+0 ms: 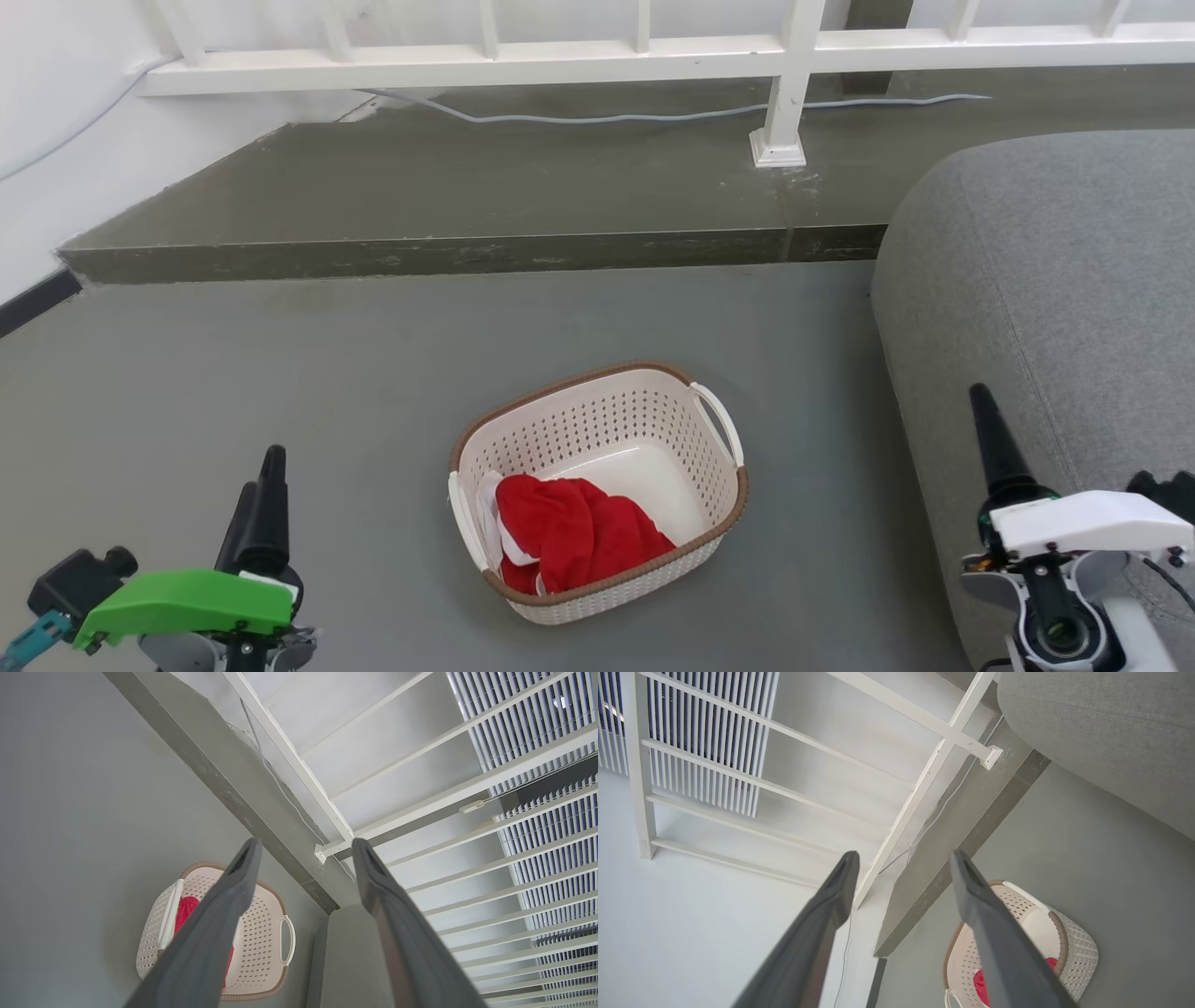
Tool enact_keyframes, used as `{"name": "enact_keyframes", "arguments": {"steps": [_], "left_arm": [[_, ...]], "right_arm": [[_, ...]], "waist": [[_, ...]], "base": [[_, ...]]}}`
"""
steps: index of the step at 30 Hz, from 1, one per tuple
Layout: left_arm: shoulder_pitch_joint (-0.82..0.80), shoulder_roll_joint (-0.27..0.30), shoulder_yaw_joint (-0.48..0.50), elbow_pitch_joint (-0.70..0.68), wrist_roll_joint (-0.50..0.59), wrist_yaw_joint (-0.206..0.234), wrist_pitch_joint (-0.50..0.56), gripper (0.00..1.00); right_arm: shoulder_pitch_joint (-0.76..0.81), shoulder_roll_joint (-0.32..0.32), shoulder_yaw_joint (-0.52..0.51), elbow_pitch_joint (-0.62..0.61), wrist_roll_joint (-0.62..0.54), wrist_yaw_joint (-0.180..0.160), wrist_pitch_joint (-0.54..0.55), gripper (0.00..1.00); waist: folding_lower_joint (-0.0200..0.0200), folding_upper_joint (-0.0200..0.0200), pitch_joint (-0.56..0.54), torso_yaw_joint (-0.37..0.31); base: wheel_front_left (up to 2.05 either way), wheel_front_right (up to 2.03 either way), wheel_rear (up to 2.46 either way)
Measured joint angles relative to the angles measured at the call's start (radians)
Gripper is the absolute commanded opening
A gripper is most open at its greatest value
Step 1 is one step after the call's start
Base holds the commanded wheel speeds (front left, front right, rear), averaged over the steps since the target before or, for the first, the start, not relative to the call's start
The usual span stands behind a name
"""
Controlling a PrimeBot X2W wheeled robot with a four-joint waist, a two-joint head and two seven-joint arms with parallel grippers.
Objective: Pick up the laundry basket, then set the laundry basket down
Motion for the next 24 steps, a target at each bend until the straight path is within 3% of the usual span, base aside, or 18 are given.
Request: {"name": "enact_keyframes", "arguments": {"steps": [24], "left_arm": [[0.039,0.005,-0.061,-0.084,0.398,0.065,-0.072,1.0]], "right_arm": [[0.021,0.0,0.095,-0.067,-0.374,-0.063,-0.072,1.0]], "waist": [[0.0,0.0,0.015,-0.003]], "base": [[0.0,0.0,0.0]]}}
